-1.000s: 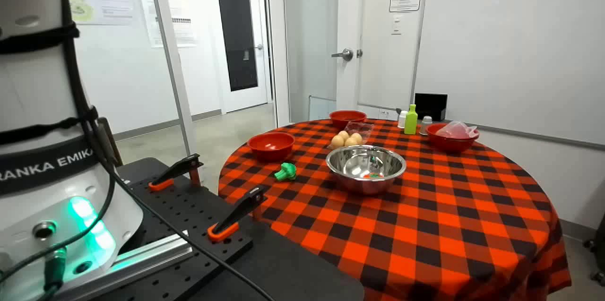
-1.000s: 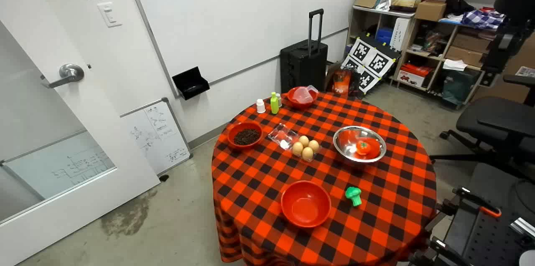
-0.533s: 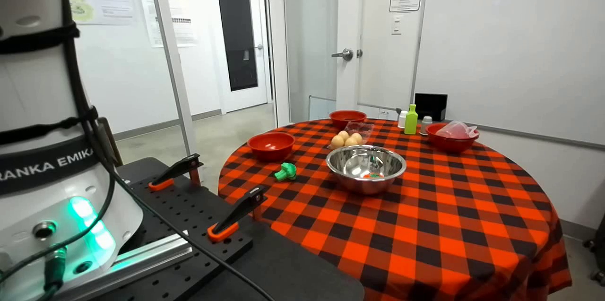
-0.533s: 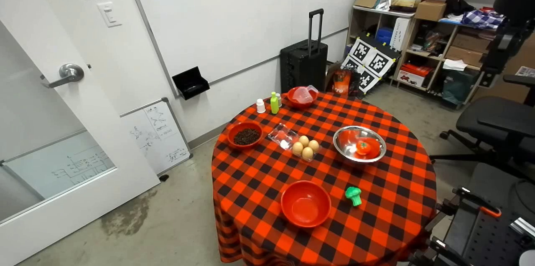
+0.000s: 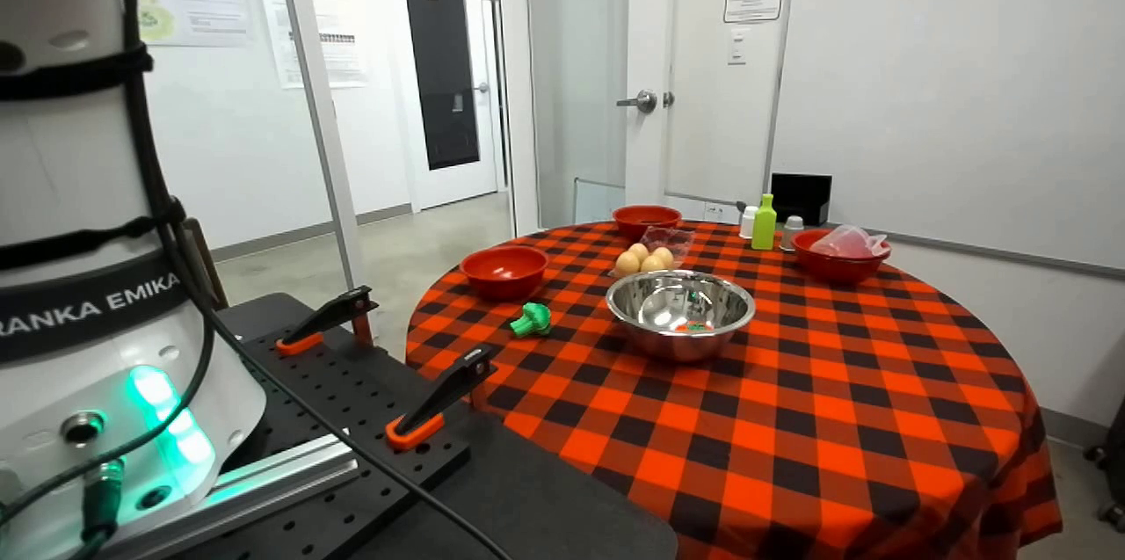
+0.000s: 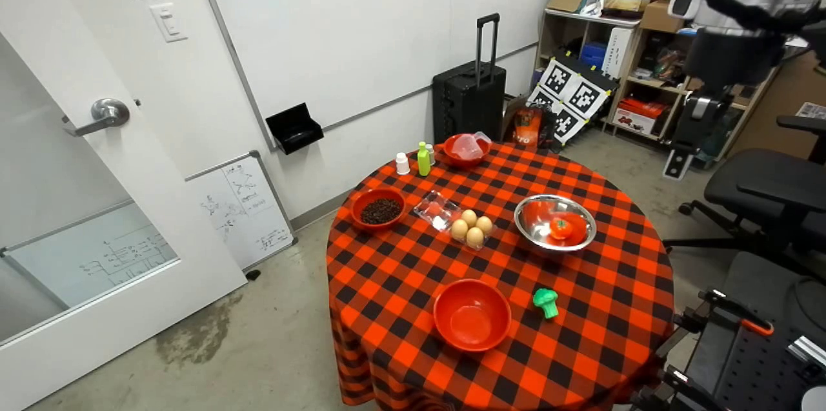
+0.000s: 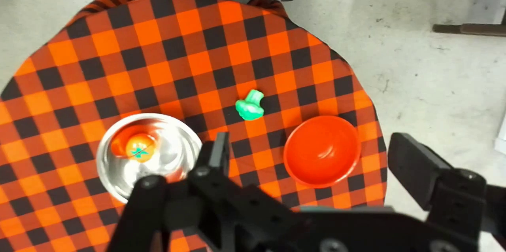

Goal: Put the green object inside the empty red bowl

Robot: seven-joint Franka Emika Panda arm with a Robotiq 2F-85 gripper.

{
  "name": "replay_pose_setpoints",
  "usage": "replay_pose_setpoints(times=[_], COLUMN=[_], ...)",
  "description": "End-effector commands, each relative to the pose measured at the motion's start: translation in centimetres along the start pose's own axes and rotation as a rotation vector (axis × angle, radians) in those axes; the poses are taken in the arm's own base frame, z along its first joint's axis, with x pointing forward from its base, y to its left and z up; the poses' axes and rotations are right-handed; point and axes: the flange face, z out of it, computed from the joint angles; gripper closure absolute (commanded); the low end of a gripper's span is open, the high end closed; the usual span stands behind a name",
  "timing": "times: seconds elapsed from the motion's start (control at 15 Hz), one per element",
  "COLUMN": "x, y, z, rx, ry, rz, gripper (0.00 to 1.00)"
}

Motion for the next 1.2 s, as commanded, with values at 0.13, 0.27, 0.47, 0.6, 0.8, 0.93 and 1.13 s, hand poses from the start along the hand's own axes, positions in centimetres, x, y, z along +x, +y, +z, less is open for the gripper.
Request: replay_pose_setpoints(times=[0.13, 0.27, 0.47, 0.6, 0.8, 0.93, 1.13], x=[4.0, 5.0, 6.2, 6.9, 7.9, 8.4, 8.9], y=[-1.5, -2.2, -3.6, -4.3, -5.0, -5.1, -4.8], z=[8.0, 11.0, 15.4, 17.8, 20.8, 22.9, 26.1], rx=[0.073, 0.045, 0.013, 0.006, 0.009, 0.008, -0.014], ry=[-0.031, -0.026, -0.024, -0.014, 0.008, 0.021, 0.035], rz=[-0.030, -0.032, -0.048, -0.060, -0.056, -0.040, -0.020], gripper=[0.00, 0.00, 0.00, 0.00, 0.00, 0.00, 0.00])
